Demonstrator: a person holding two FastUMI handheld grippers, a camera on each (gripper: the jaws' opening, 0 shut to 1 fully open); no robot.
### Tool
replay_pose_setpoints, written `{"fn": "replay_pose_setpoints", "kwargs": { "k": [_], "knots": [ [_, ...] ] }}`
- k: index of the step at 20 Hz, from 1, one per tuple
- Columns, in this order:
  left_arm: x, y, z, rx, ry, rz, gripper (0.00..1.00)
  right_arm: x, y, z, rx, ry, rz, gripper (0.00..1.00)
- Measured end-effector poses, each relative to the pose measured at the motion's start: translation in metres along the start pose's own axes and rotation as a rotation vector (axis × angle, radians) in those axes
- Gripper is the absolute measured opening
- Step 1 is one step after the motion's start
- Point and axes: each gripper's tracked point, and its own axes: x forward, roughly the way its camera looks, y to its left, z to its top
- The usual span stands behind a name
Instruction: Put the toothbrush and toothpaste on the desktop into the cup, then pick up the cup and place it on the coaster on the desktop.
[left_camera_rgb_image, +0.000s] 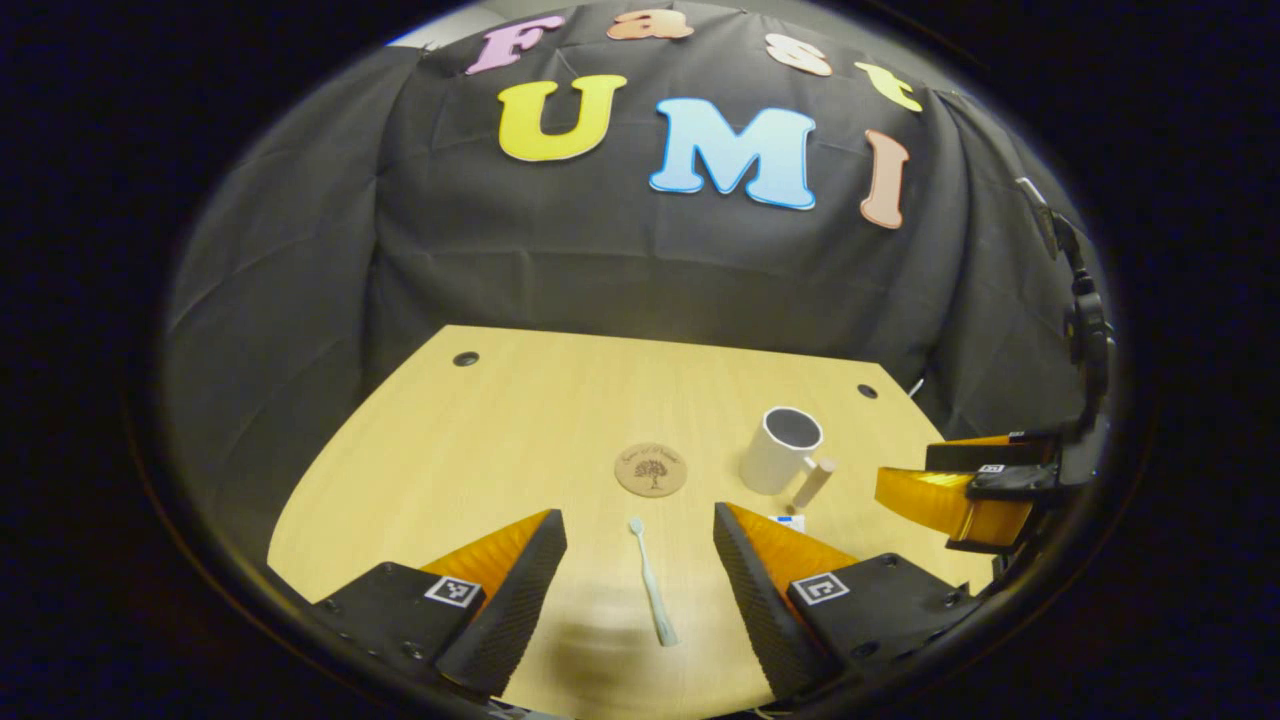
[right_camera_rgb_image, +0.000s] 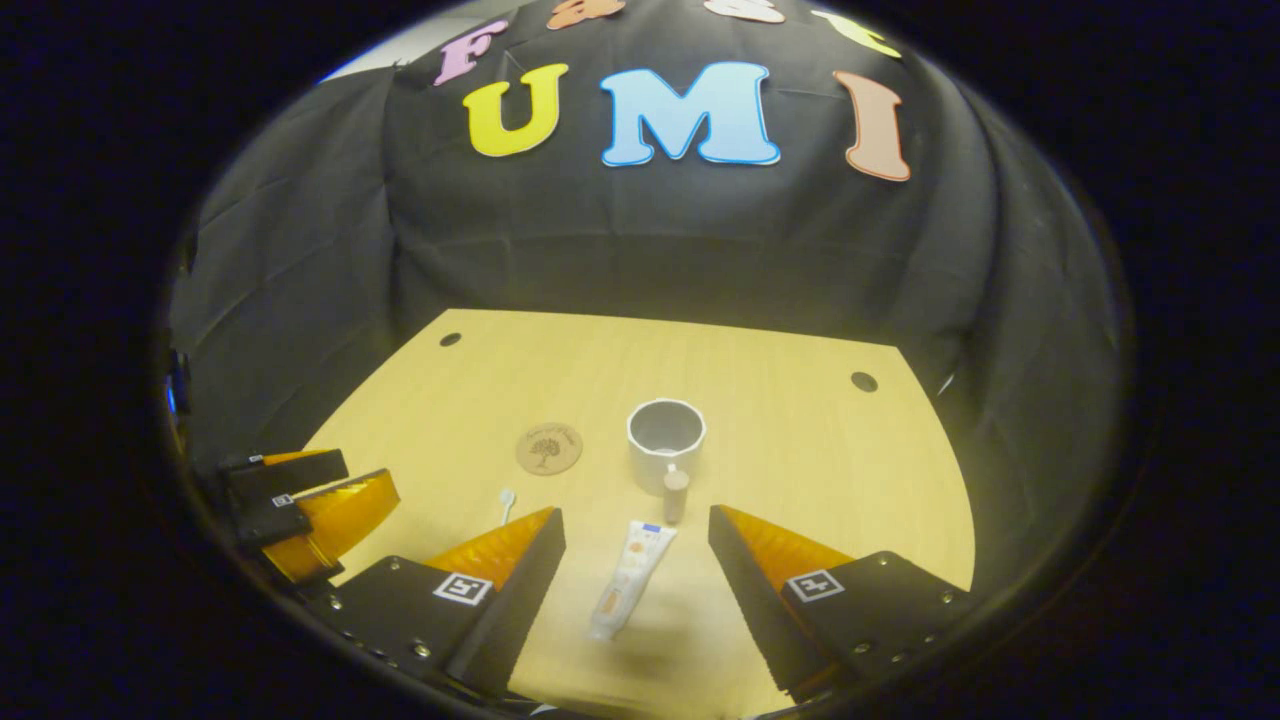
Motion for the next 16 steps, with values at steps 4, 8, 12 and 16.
{"fn": "replay_pose_setpoints", "kwargs": {
  "k": [4, 8, 12, 16],
  "knots": [
    [0.018, -0.007, -0.014, 0.010, 0.082, -0.036, 0.96, 0.006, -0.005, -0.017, 0.059, 0.054, -0.037, 0.91],
    [0.034, -0.012, -0.039, 0.017, 0.192, -0.061, 0.98, 0.023, -0.013, -0.043, 0.127, 0.140, -0.067, 0.91],
    [0.051, -0.017, -0.060, 0.042, 0.272, -0.077, 0.98, 0.038, -0.020, -0.075, 0.169, 0.252, -0.079, 0.94],
    [0.063, -0.012, -0.080, 0.035, 0.353, -0.072, 0.98, 0.044, -0.009, -0.089, 0.203, 0.350, -0.060, 0.93]
  ]
}}
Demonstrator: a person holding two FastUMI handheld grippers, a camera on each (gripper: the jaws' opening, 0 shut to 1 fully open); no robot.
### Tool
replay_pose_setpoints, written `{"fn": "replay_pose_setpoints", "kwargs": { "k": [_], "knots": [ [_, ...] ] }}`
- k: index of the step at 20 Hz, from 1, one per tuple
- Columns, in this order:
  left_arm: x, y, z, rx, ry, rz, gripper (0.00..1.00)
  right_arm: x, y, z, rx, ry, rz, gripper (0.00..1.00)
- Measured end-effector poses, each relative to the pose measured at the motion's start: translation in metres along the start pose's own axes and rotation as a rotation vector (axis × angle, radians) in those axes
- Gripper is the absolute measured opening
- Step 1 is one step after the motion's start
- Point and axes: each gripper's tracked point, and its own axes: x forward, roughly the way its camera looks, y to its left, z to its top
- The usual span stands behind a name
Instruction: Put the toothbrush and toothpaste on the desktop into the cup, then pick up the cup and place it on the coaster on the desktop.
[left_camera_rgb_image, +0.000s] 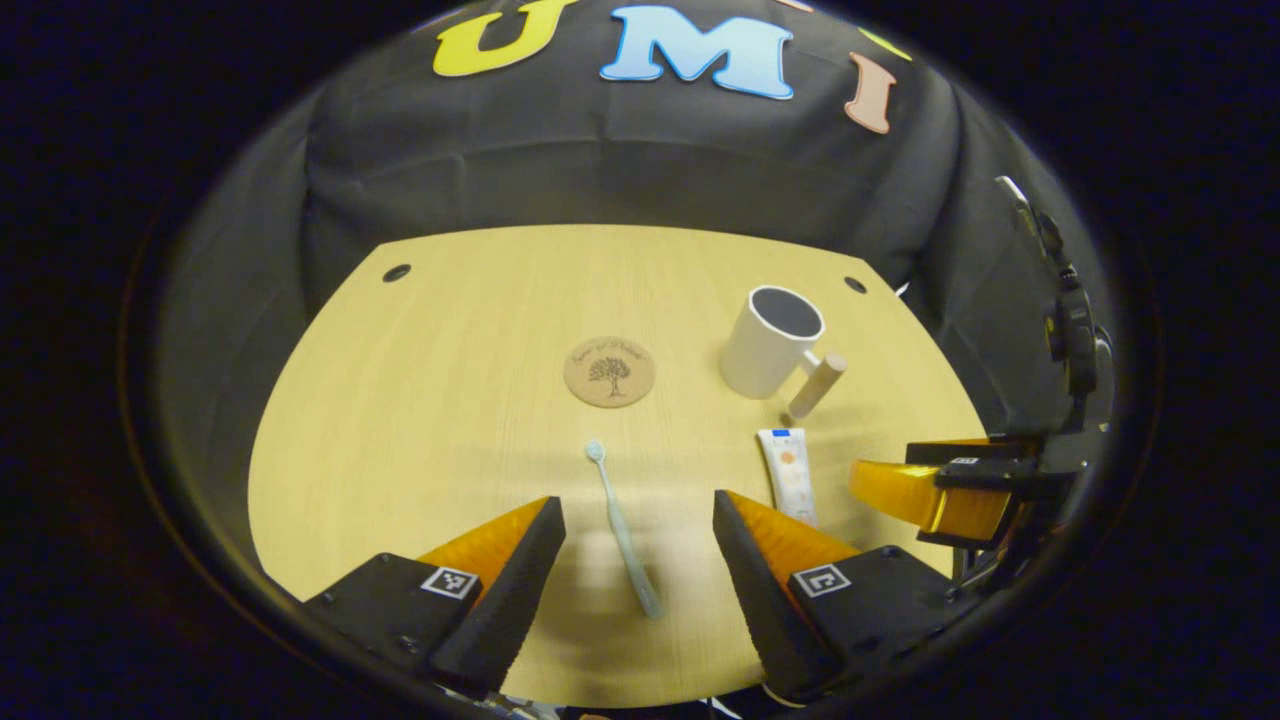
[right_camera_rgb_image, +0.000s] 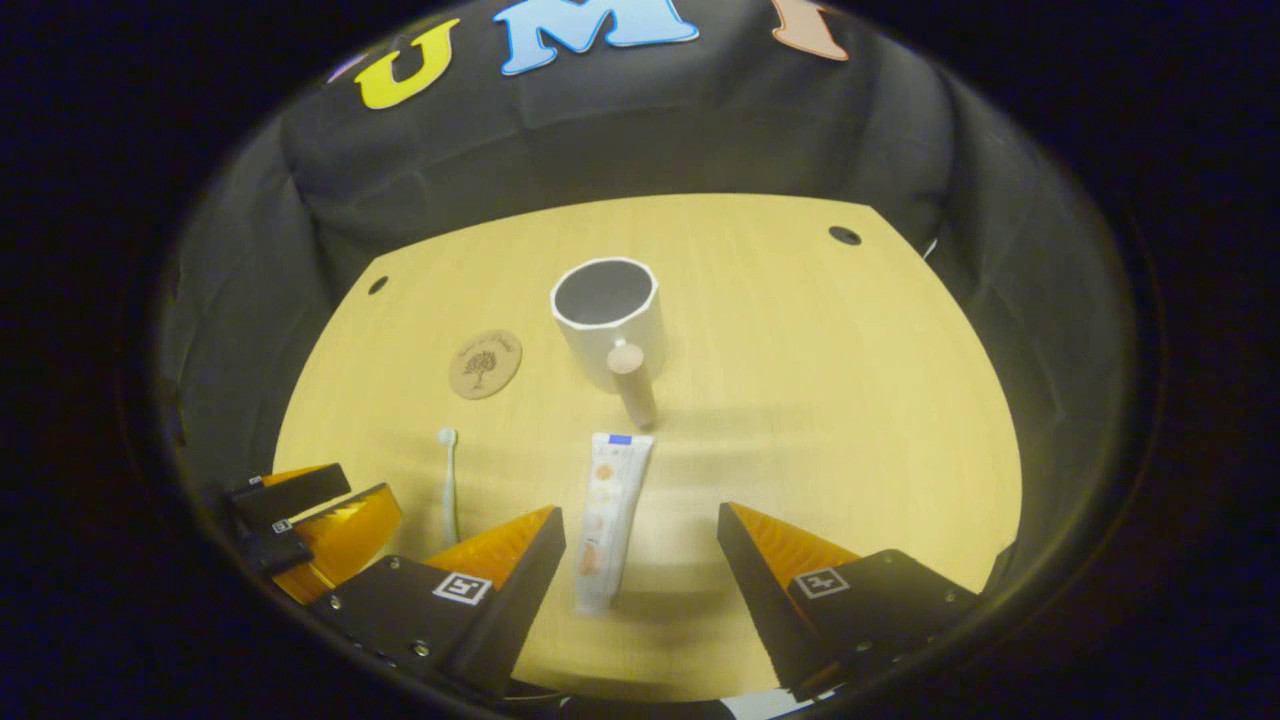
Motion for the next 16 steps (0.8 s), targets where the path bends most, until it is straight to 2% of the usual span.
{"fn": "replay_pose_setpoints", "kwargs": {
  "k": [1, 3, 4, 5, 16],
  "knots": [
    [0.006, 0.003, -0.004, -0.008, 0.019, 0.004, 0.95, 0.004, 0.003, -0.003, 0.001, 0.023, 0.007, 0.93],
    [0.014, 0.008, -0.008, -0.017, 0.045, 0.012, 0.99, 0.014, 0.008, -0.004, 0.015, 0.051, 0.011, 0.93],
    [0.017, 0.011, -0.008, -0.022, 0.058, 0.016, 0.95, 0.018, 0.010, -0.003, 0.024, 0.070, 0.012, 0.93],
    [0.021, 0.013, -0.011, -0.030, 0.070, 0.022, 0.99, 0.023, 0.012, -0.006, 0.032, 0.091, 0.012, 0.93],
    [0.058, 0.026, -0.036, -0.132, 0.216, 0.050, 0.99, 0.055, 0.015, -0.022, 0.024, 0.242, -0.046, 0.93]
  ]
}}
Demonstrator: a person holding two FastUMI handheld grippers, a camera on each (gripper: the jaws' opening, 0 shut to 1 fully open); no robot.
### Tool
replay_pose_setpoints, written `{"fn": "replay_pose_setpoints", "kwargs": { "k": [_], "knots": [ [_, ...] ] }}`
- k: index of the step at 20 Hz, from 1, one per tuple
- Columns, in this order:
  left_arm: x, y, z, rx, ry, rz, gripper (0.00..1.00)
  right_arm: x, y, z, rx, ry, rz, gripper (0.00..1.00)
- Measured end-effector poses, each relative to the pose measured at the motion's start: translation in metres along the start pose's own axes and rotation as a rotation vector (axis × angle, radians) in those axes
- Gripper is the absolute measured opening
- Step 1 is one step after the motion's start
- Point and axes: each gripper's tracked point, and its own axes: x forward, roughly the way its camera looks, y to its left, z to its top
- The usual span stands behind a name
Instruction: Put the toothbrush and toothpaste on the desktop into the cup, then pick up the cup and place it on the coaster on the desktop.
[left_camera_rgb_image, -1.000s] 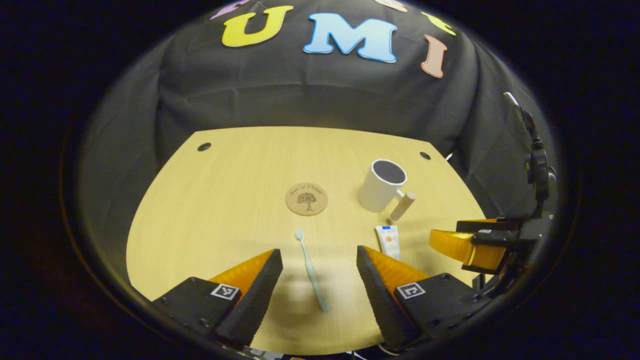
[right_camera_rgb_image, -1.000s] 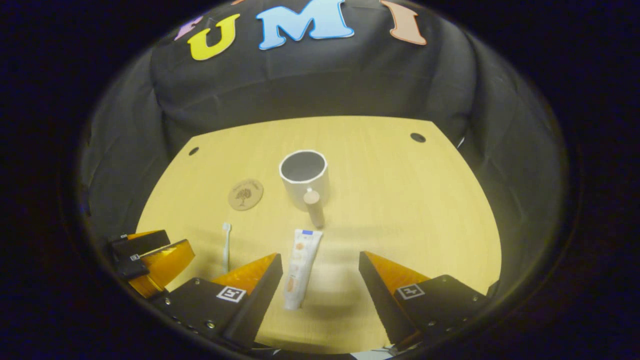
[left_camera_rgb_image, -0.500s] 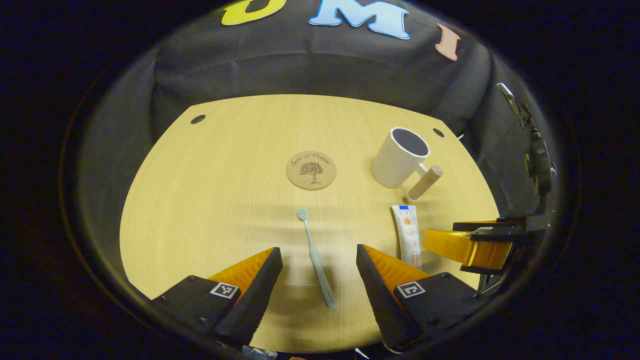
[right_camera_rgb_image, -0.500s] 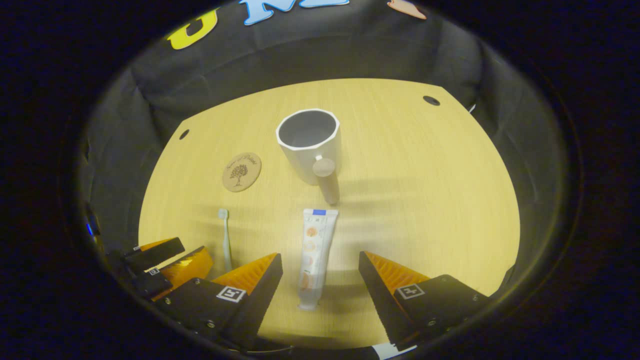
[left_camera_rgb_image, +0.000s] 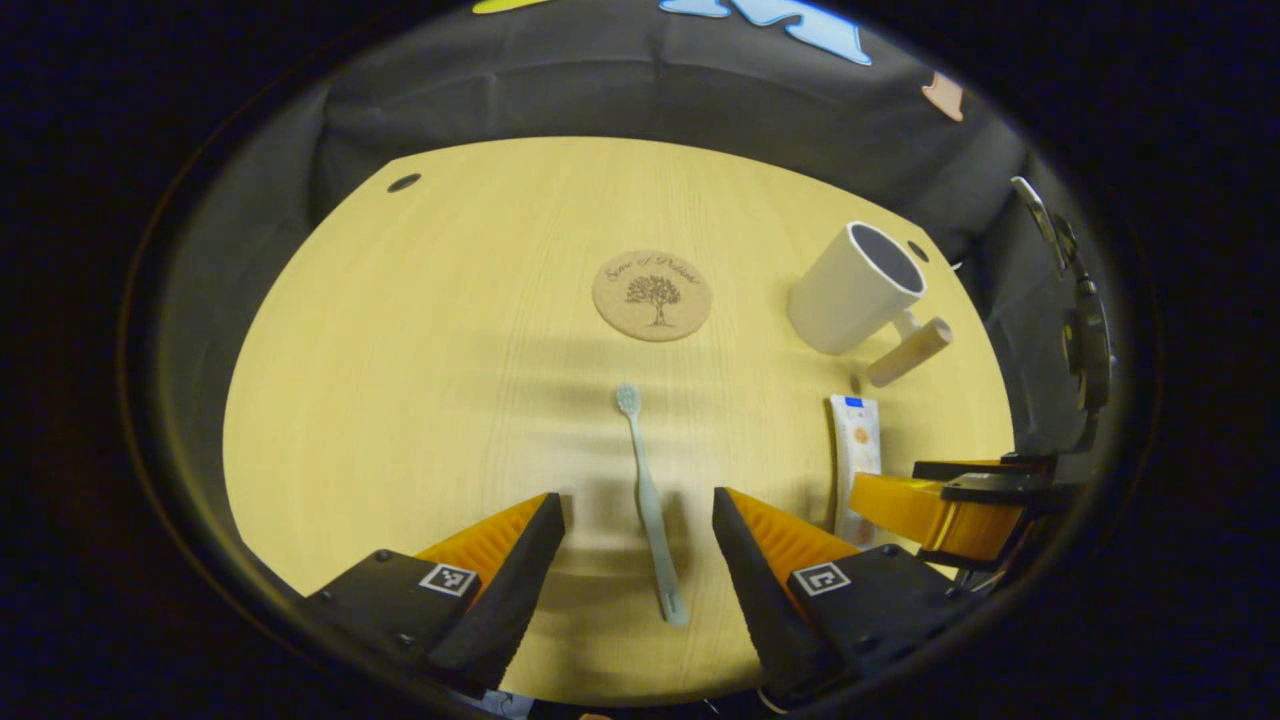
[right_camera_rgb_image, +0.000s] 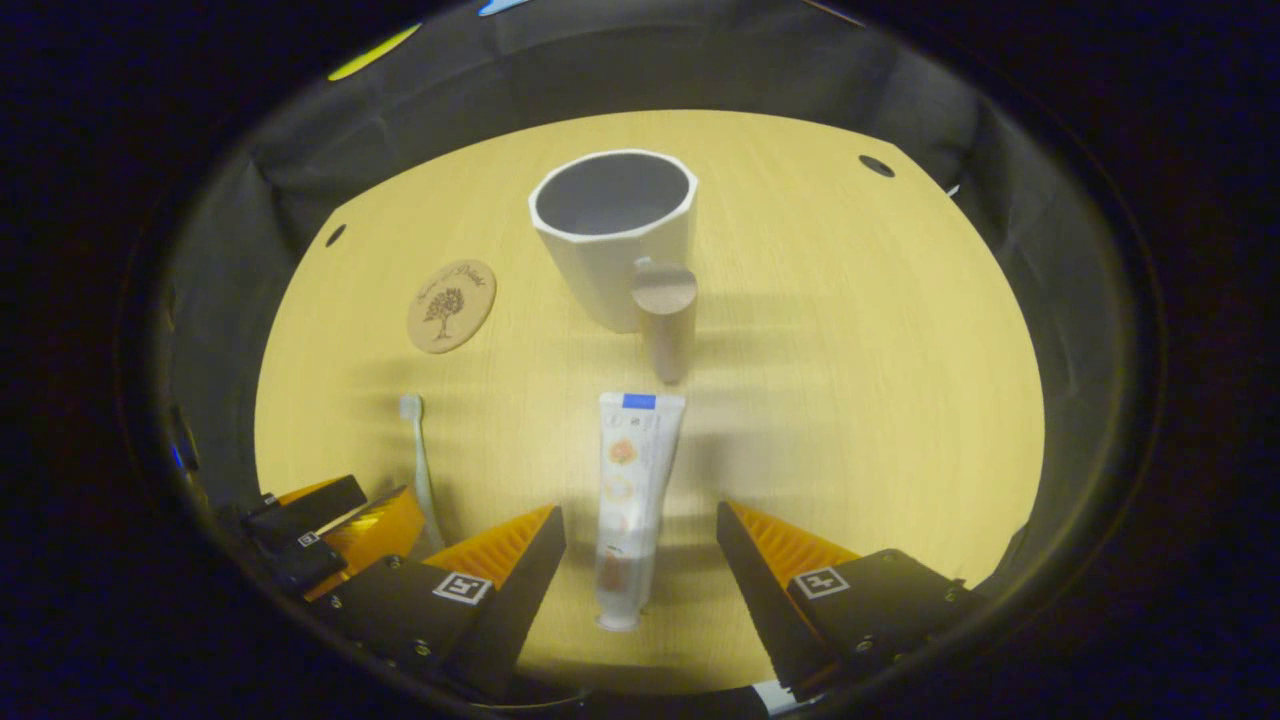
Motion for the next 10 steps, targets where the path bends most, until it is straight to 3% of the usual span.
{"fn": "replay_pose_setpoints", "kwargs": {
  "k": [10],
  "knots": [
    [0.023, 0.009, -0.014, -0.002, 0.082, 0.071, 1.00, 0.023, -0.001, -0.008, -0.033, 0.099, -0.043, 0.93]
  ]
}}
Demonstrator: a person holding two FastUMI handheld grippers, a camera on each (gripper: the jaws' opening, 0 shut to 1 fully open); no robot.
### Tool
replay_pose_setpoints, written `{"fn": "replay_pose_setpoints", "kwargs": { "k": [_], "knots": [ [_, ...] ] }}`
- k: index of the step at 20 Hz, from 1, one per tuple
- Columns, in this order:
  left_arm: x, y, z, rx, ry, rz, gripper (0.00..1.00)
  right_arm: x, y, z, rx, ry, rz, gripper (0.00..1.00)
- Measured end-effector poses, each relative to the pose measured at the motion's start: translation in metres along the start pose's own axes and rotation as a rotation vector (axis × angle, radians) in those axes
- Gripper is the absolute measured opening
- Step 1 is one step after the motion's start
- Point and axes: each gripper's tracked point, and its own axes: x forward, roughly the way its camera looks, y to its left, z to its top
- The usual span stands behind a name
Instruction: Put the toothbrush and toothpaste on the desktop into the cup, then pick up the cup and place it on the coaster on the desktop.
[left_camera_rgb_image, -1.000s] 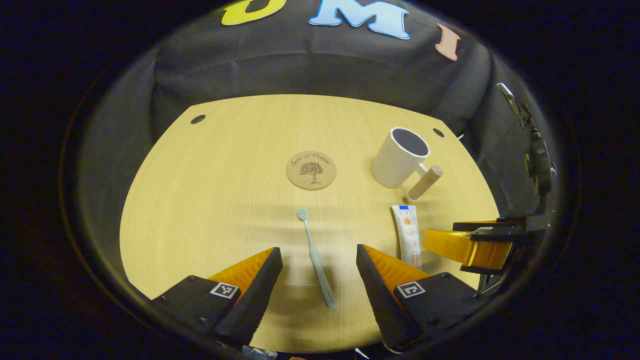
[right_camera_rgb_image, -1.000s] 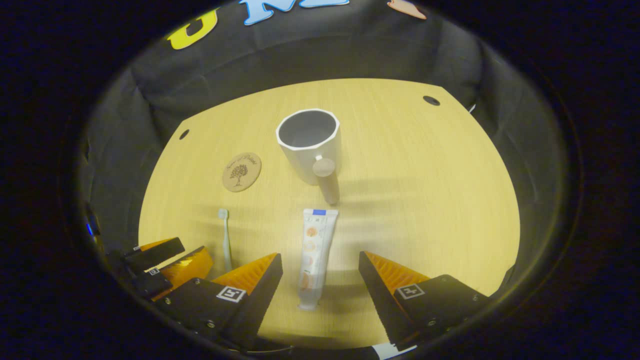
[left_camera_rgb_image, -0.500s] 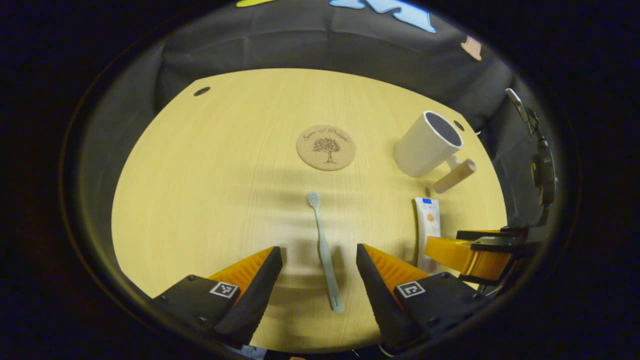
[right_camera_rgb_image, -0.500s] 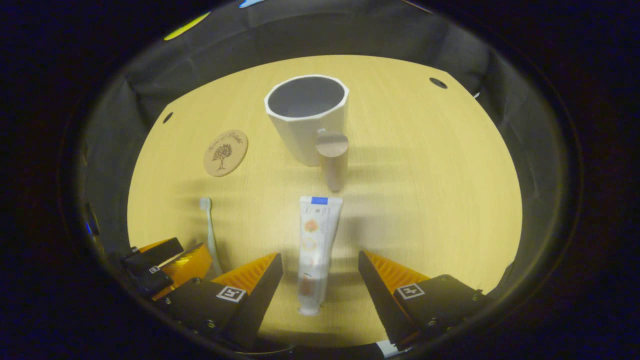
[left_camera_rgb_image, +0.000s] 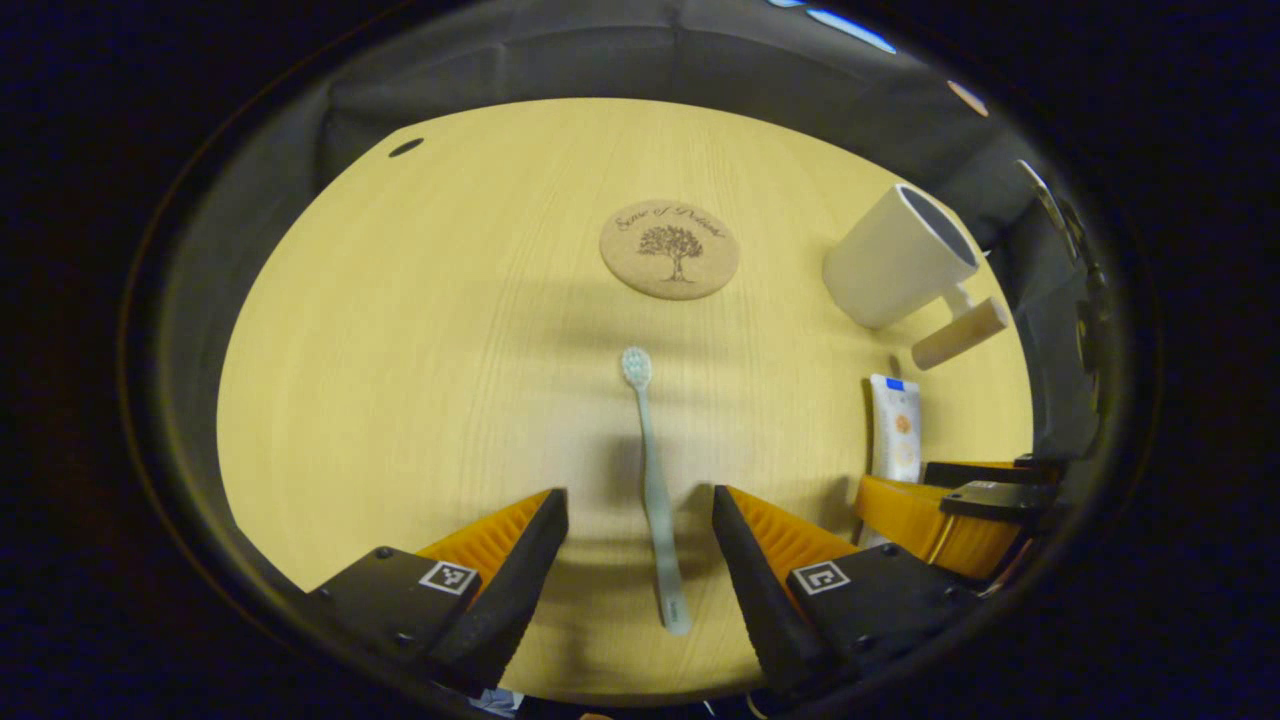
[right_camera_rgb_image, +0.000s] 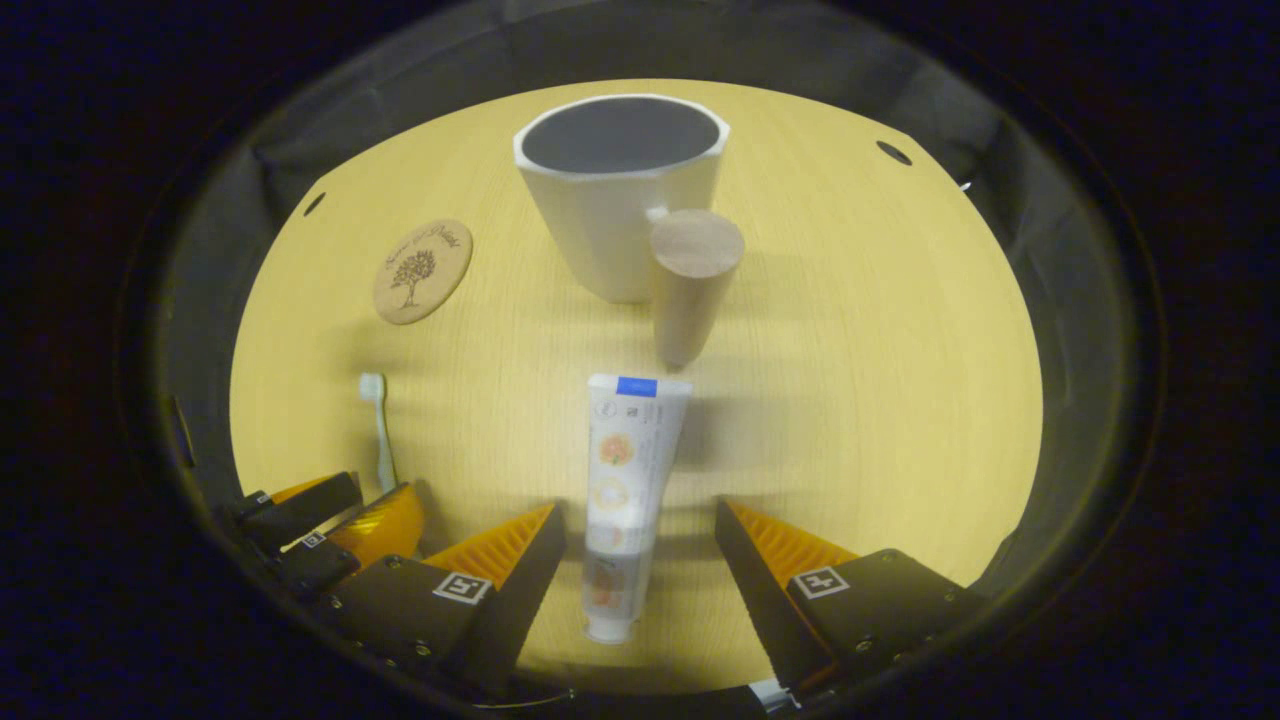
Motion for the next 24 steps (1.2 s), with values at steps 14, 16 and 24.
{"fn": "replay_pose_setpoints", "kwargs": {
  "k": [14, 16, 24],
  "knots": [
    [0.002, 0.019, 0.013, -0.078, -0.063, 0.108, 0.32, 0.007, 0.001, -0.007, -0.054, 0.045, -0.036, 0.50],
    [0.001, 0.016, 0.019, -0.078, -0.064, 0.103, 0.22, 0.004, 0.001, -0.010, -0.050, 0.040, -0.043, 0.37],
    [0.002, 0.016, 0.018, -0.066, -0.100, 0.112, 0.22, 0.006, 0.001, -0.008, -0.054, 0.016, -0.038, 0.38]
  ]
}}
